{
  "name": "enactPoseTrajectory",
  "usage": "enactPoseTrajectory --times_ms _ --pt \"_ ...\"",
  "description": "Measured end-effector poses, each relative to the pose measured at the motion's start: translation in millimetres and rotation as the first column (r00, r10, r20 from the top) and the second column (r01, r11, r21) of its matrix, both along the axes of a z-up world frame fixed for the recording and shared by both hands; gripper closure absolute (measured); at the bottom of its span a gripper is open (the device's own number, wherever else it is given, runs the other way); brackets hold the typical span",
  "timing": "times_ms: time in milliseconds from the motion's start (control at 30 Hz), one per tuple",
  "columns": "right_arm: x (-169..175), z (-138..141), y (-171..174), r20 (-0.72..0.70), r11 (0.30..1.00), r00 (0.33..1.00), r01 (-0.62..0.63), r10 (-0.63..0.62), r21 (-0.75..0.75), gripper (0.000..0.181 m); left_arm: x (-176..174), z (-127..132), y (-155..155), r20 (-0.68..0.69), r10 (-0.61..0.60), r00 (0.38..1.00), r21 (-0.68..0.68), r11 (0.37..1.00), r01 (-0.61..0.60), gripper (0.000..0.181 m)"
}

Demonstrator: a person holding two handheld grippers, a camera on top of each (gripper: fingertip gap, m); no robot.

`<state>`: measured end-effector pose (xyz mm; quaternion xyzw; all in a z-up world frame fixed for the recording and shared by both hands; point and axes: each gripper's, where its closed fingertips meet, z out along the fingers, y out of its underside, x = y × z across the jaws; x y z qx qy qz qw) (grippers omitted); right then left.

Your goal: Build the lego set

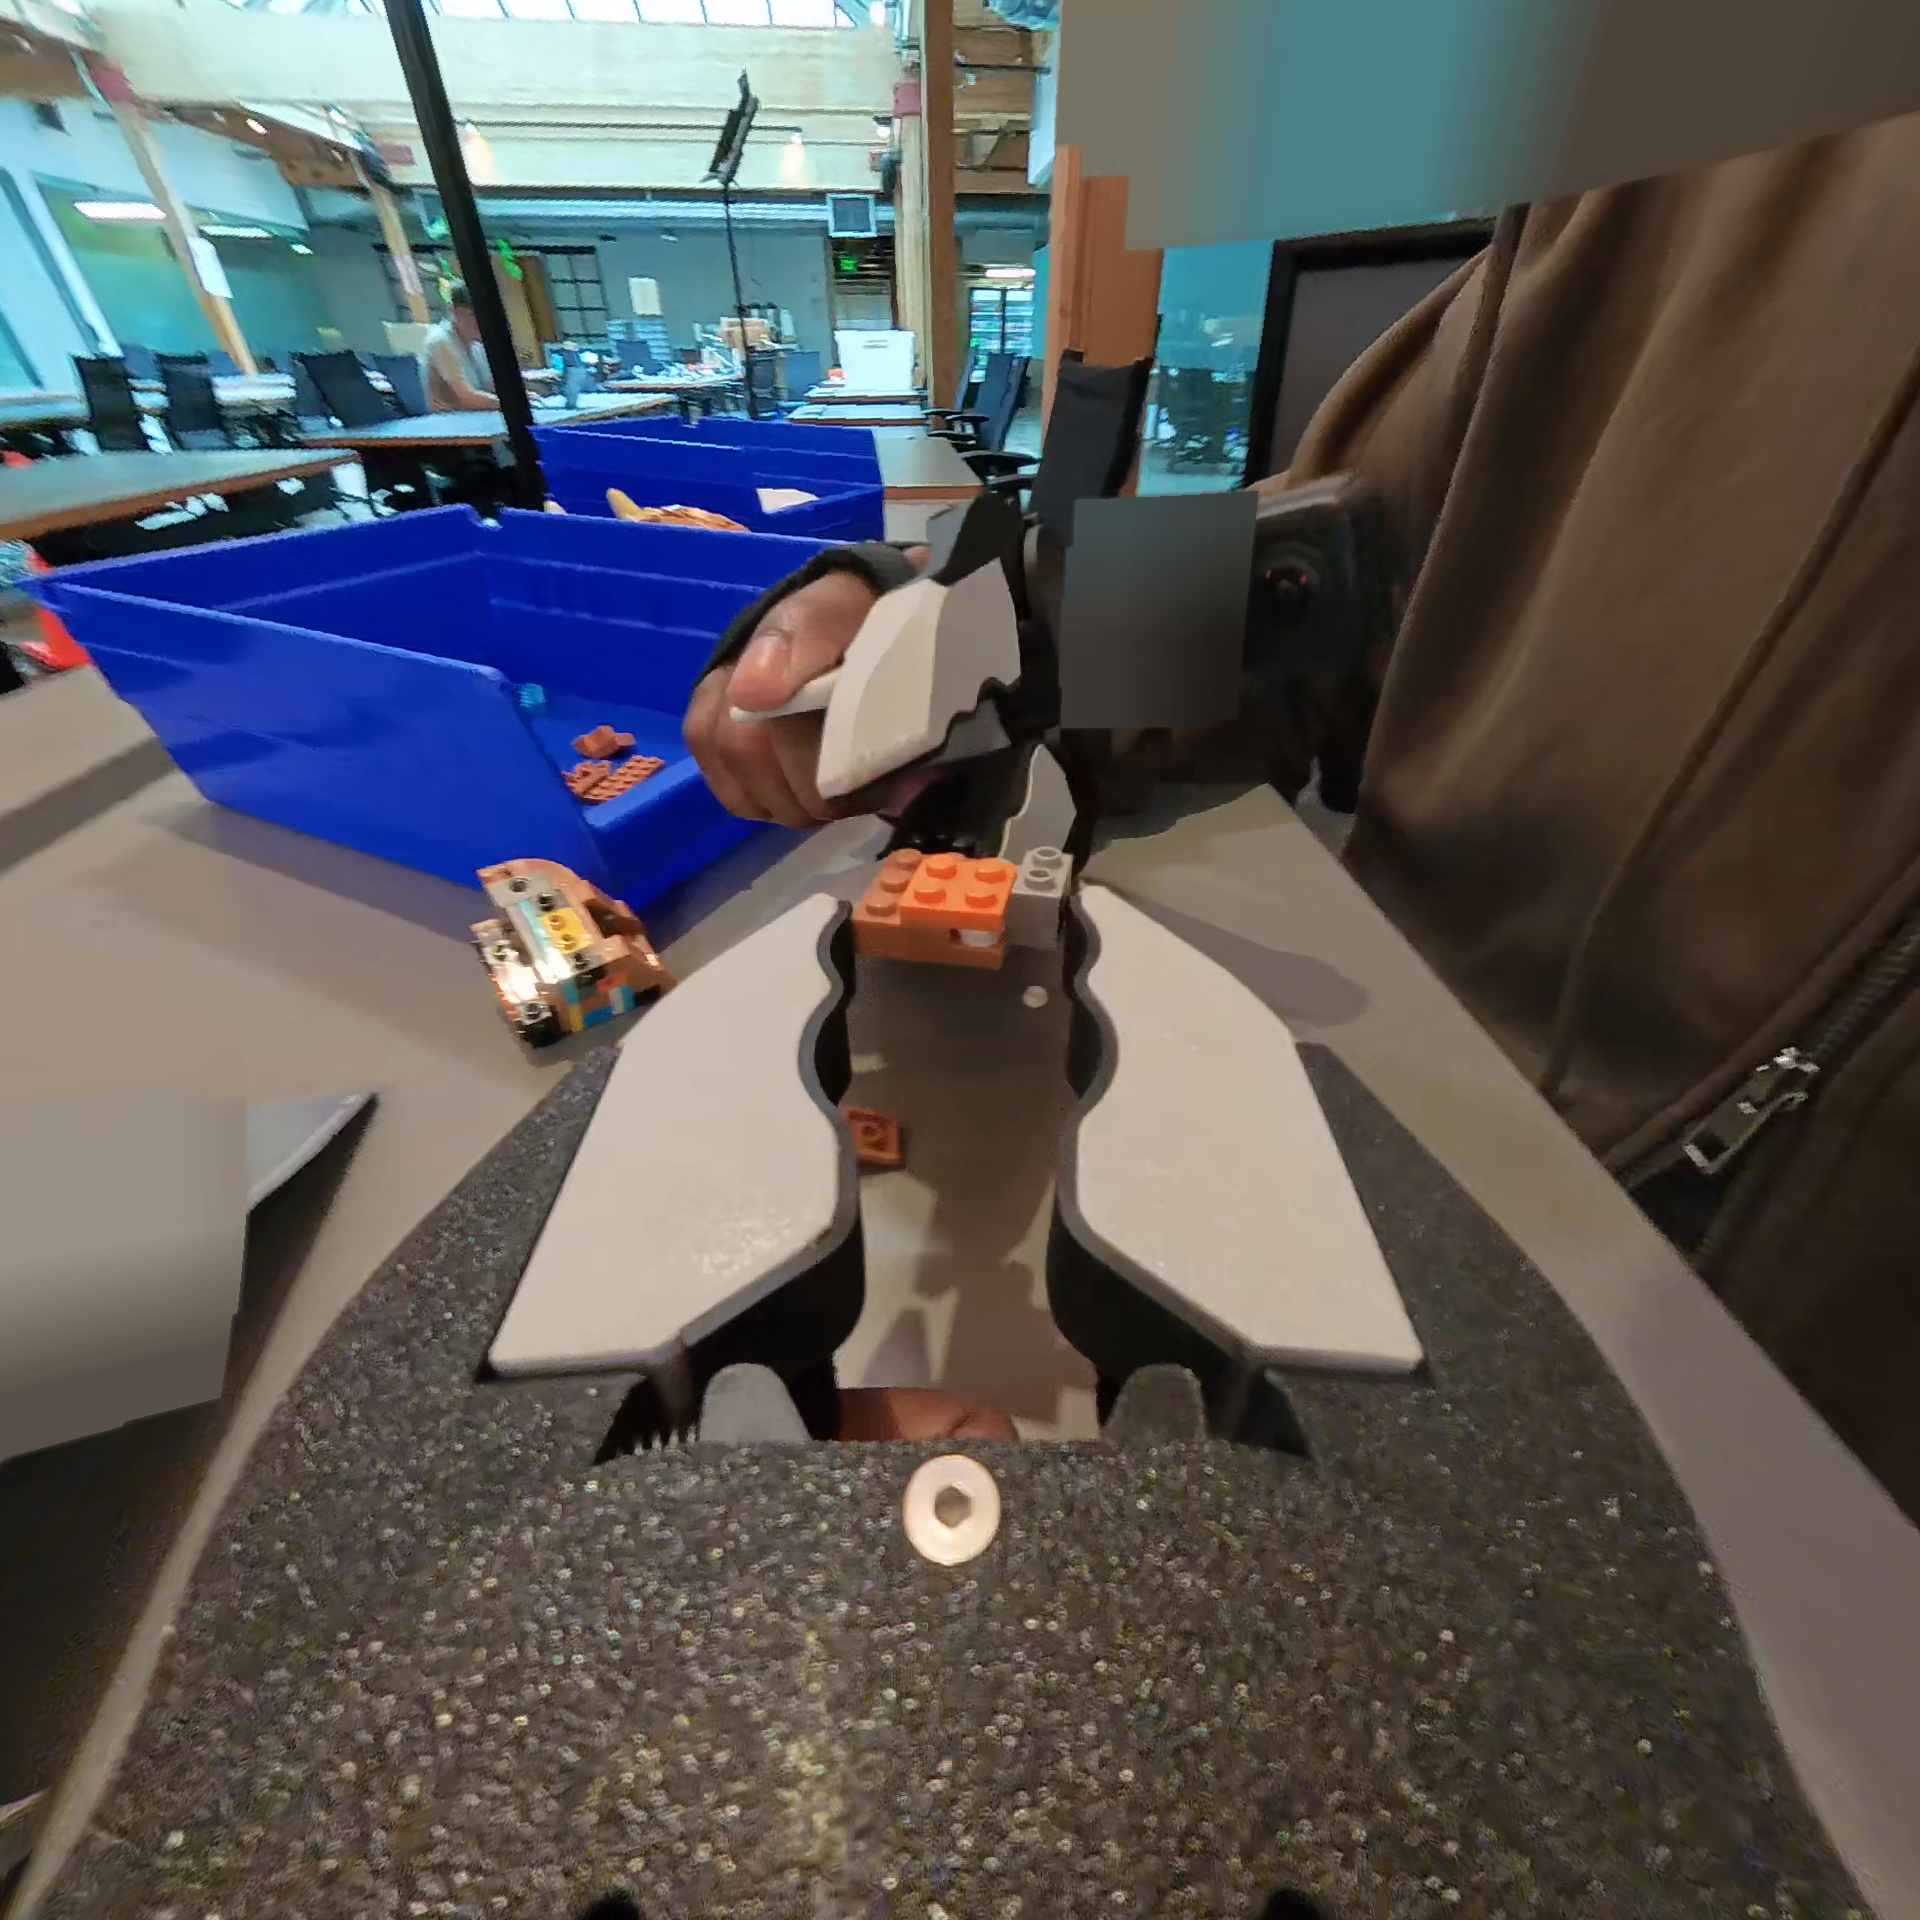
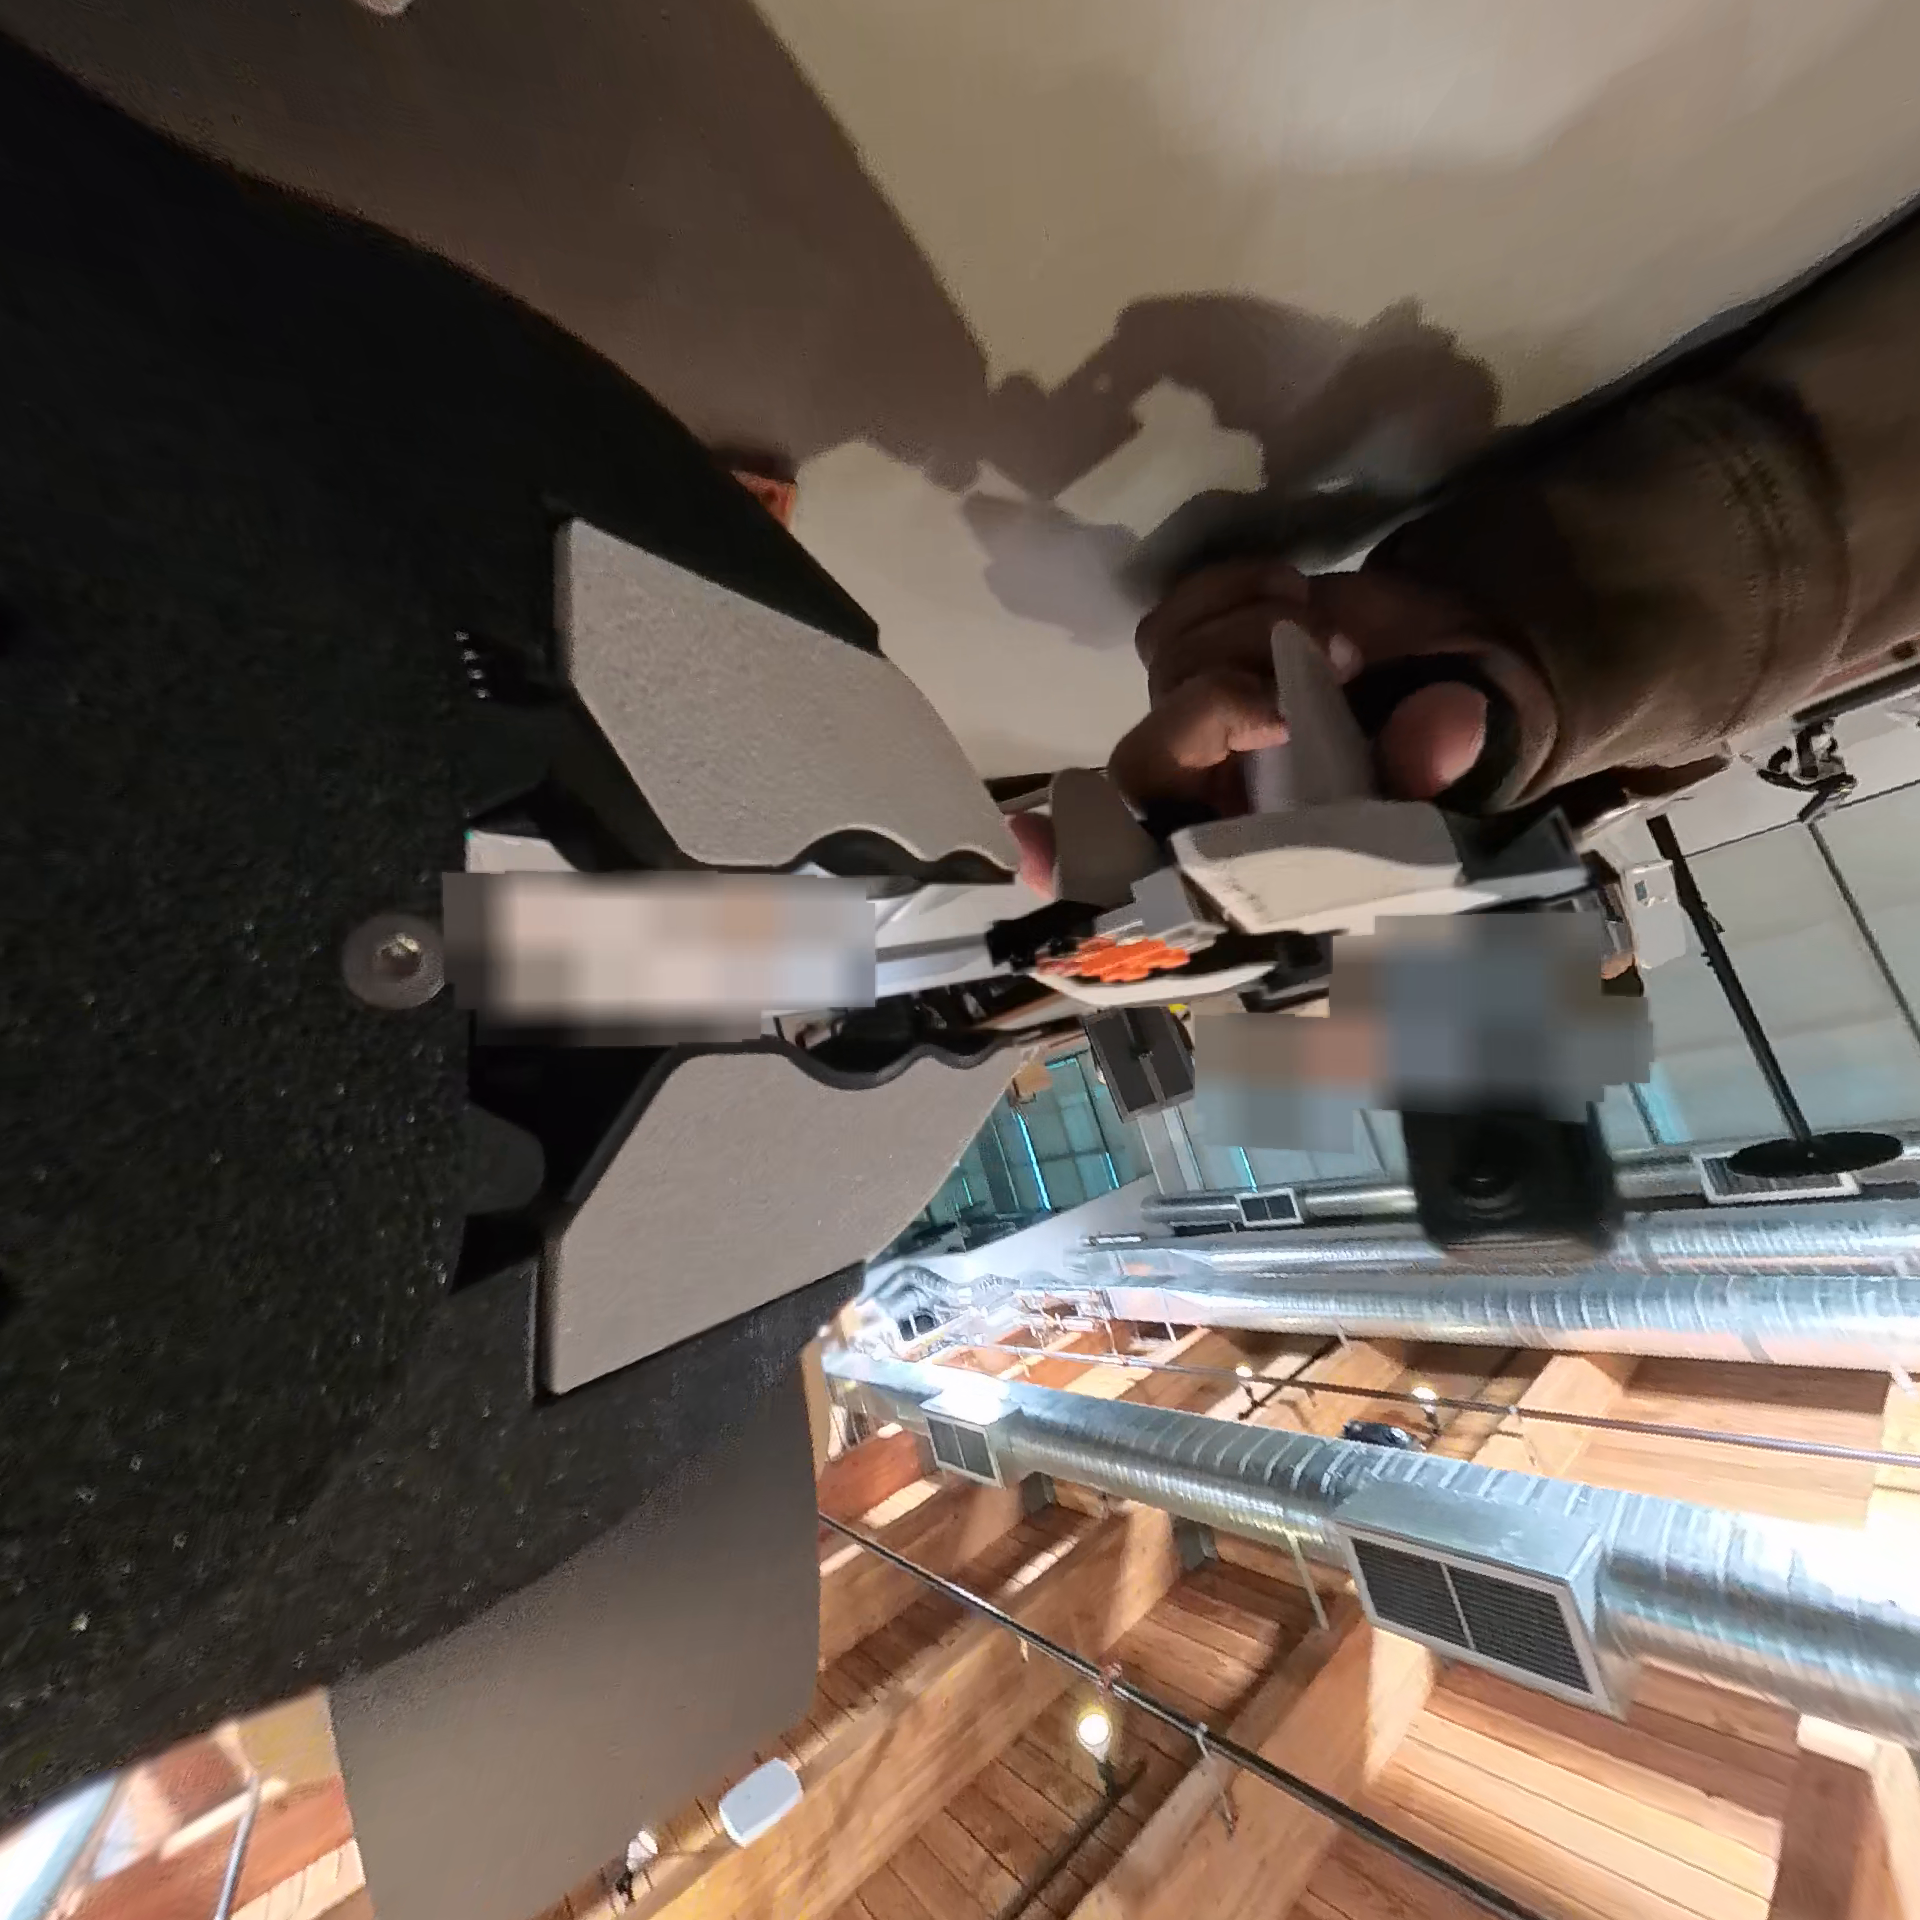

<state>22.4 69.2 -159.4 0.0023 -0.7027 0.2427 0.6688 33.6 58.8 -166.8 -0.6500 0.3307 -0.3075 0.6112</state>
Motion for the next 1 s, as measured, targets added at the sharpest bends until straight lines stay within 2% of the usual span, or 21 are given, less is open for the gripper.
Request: enactPoseTrajectory --times_ms 267,367,700,1000 --pt "2 -11 30 0.223 0.978 0.975 0.037 0.01 -0.207 0.158 -27 -2 14 -0.104 0.155 0.982 0.14 0.98 -0.14 0.143" --pt "2 -19 32 0.283 0.971 0.959 0.048 0.02 -0.232 0.161 -32 -3 17 -0.139 0.196 0.971 0.179 0.969 -0.17 0.143" --pt "0 -30 30 0.306 0.972 0.952 0.081 -0.01 -0.222 0.163 -32 -10 21 -0.215 0.239 0.947 0.22 0.956 -0.191 0.143" --pt "-4 -33 30 0.298 0.967 0.954 0.091 -0.016 -0.24 0.165 -34 -10 23 -0.226 0.262 0.938 0.236 0.949 -0.209 0.142"
